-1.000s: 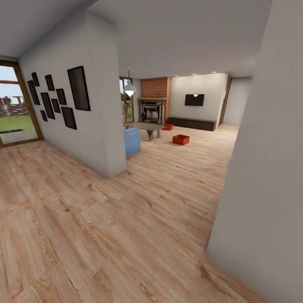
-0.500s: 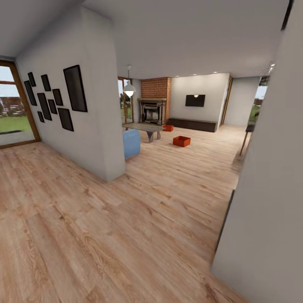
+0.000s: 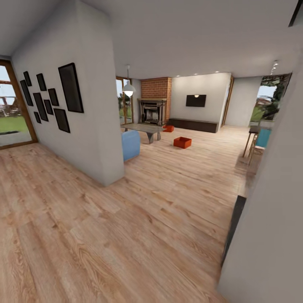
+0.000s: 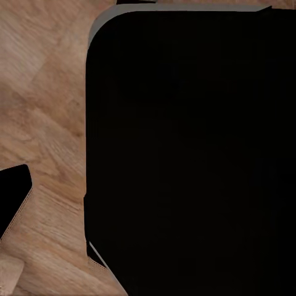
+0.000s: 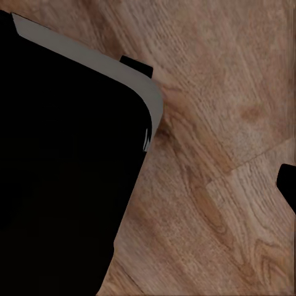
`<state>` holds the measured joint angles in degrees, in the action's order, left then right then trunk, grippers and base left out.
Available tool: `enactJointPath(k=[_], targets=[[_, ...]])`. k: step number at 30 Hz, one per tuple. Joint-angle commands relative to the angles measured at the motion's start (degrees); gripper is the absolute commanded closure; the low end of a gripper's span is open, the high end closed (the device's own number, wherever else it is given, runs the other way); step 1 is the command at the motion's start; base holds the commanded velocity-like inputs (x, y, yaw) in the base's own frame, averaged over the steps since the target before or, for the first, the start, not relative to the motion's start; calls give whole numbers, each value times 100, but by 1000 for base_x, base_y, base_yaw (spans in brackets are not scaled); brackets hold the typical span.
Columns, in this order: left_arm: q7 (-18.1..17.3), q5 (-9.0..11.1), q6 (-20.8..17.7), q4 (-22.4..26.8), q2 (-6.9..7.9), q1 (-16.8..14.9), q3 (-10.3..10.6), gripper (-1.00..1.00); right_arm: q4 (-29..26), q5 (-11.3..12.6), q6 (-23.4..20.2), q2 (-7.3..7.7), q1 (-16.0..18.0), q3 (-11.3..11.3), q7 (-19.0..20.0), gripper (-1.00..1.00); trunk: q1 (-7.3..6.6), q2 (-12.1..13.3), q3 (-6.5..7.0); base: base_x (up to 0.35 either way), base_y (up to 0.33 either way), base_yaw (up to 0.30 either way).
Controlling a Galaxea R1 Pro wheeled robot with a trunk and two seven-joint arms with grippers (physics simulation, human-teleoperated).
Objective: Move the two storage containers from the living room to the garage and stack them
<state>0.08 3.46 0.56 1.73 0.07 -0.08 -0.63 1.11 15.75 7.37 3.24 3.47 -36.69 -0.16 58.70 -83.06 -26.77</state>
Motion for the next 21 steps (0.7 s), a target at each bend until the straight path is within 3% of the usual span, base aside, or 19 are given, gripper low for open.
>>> enactJointPath(k=[1, 21], targets=[[1, 35, 6, 3, 0, -1, -1, -100, 12, 51, 28, -4, 5, -49, -2, -100, 3, -2, -5, 322, 0, 0], [1, 41, 6, 3, -6, -1, -5, -100, 12, 51, 28, 1, 5, -49, -2, -100, 3, -2, -5, 322, 0, 0]])
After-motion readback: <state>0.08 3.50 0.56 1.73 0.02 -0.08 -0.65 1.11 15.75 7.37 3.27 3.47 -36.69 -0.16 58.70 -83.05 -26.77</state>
